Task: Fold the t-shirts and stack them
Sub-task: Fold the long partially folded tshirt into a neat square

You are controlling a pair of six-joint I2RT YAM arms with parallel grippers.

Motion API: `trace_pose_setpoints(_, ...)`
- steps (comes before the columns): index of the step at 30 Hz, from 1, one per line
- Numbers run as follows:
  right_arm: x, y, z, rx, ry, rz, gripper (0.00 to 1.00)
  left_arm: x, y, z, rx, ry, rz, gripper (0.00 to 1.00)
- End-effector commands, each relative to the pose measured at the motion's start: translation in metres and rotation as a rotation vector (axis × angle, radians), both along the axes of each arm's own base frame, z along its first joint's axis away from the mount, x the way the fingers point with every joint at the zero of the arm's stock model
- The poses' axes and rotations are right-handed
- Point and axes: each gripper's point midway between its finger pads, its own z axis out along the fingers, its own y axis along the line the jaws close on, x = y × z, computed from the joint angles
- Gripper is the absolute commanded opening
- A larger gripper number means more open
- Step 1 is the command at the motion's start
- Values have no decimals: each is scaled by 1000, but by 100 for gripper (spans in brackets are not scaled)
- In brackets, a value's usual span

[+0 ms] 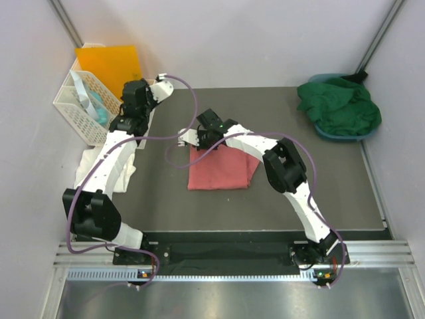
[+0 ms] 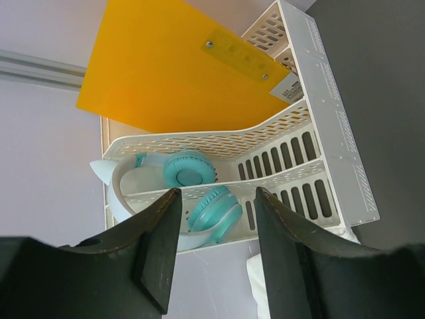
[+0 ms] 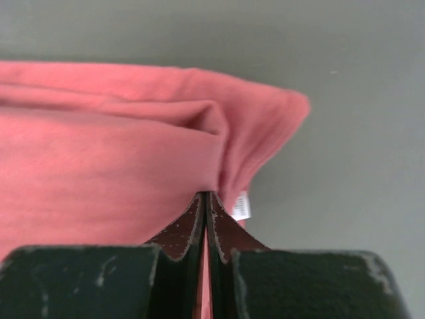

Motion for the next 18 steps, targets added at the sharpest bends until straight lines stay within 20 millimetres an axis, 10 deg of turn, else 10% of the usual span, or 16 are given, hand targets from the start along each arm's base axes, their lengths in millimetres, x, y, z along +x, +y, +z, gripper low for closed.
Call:
trace_pose_setpoints(1,22,23,25,84,-112,-30,0,-3,0,27,-15,-96,-2,53)
trace_pose_setpoints(4,20,19,24,81,-120,-49,0,-4,-1,29,-19,-103,-7,53)
trace_pose_setpoints(10,39,-1,82,108,-311,-148,3,-12,-3,26,-21,-94,-28,53)
trace_pose_setpoints(18,68,-134,151,2,-531,-414,53,-45,-32,17,-10,-66,-223,56)
